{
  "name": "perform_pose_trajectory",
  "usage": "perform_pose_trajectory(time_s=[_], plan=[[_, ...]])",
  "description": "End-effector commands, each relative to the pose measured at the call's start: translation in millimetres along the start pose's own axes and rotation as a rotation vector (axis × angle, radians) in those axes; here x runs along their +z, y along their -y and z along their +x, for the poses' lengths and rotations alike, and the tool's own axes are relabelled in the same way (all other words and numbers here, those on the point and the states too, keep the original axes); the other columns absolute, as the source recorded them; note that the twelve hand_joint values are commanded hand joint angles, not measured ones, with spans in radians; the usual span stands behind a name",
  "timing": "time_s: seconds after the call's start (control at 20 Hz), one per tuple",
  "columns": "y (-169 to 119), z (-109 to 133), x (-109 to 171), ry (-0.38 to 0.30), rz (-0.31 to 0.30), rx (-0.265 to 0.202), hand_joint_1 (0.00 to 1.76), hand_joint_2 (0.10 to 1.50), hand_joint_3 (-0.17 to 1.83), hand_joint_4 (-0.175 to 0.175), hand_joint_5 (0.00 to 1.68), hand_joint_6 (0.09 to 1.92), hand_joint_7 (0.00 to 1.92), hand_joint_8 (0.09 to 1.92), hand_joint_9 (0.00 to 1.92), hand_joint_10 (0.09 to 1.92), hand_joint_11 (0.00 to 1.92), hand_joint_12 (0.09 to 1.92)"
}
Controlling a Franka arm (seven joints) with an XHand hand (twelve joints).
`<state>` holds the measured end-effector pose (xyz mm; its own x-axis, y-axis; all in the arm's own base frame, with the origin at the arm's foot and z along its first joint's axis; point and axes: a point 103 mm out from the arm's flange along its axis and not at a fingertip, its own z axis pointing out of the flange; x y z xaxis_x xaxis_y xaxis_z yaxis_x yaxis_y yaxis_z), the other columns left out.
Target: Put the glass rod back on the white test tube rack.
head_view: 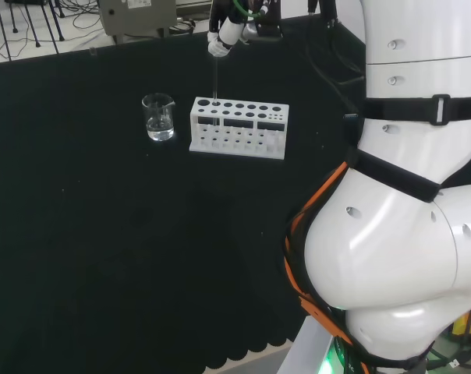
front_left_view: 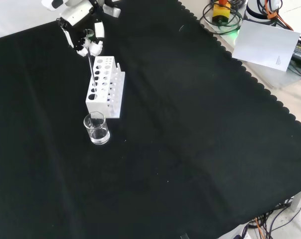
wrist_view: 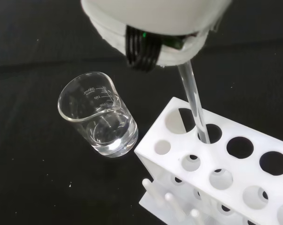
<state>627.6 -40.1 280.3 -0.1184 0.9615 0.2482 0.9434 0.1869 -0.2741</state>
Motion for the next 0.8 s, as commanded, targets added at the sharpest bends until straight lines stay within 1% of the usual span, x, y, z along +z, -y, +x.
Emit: perform_pose_trajectory(time_s=[0.05,0.5,0.65,0.7,0.8], plan=[[-1.3,-1.1,5.3,-0.013,0.033,0.004,1.21,0.71,0.51,-0.175,1.33,0.48,1.64,0.56,1.92,0.74,1.67,0.82],[-5.2,2.0,9.8,-0.011,0.067,0.001,1.21,0.73,0.48,-0.175,1.32,0.49,1.63,0.55,1.92,0.74,1.7,0.81],[-6.6,1.8,10.2,-0.034,0.096,0.004,1.22,0.51,0.75,-0.175,1.13,0.57,1.6,0.56,1.92,0.73,1.74,0.8],[-6.7,0.7,10.7,-0.044,0.108,0.005,1.21,0.47,0.81,-0.175,1.02,0.64,1.58,0.58,1.92,0.73,1.76,0.83],[-7.0,-1.1,12.1,-0.054,0.116,0.008,1.2,0.42,0.86,-0.175,0.8,0.77,1.53,0.61,1.92,0.72,1.78,0.88]])
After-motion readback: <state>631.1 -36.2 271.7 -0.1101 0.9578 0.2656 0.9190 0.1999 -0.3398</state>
